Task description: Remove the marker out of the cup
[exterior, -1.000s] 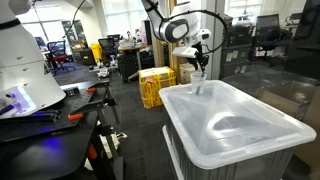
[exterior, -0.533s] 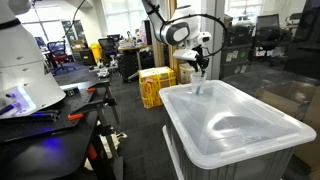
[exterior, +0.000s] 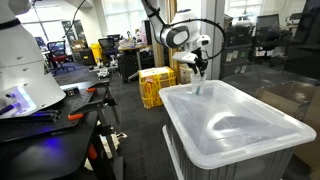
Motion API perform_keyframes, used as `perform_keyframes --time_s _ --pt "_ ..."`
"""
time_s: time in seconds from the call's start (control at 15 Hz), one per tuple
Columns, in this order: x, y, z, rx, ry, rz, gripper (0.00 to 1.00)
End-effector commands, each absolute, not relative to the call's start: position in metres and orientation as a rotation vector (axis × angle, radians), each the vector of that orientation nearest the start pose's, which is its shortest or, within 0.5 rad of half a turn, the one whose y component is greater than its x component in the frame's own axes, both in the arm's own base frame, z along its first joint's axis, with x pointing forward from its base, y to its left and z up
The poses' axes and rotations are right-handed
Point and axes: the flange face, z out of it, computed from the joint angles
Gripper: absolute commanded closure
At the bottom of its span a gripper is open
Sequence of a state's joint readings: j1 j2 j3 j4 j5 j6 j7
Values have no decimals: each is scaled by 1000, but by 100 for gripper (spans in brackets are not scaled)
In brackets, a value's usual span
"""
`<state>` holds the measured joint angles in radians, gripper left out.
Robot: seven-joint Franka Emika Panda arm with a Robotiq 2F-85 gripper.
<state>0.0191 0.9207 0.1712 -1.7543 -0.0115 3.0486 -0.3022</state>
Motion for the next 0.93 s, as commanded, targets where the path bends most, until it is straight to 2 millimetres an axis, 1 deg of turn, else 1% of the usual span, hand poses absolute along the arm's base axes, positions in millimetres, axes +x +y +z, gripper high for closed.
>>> perform_keyframes --time_s 0.0,0.33,0.47,0.53,0.67,0.73,0.8,0.87 --pt "669 115 90 -2925 -559 -570 55" --pt "673 112 84 -2926 -532 -566 56" --pt "676 110 82 -2924 -528 -566 58" --pt "677 109 80 -2922 -527 -565 62" --pt "679 108 78 -2921 -524 -565 66" --pt "680 107 77 -2917 -523 -564 71" --pt "681 107 75 -2915 -521 -561 69" --pt "682 107 74 -2914 -518 -560 72"
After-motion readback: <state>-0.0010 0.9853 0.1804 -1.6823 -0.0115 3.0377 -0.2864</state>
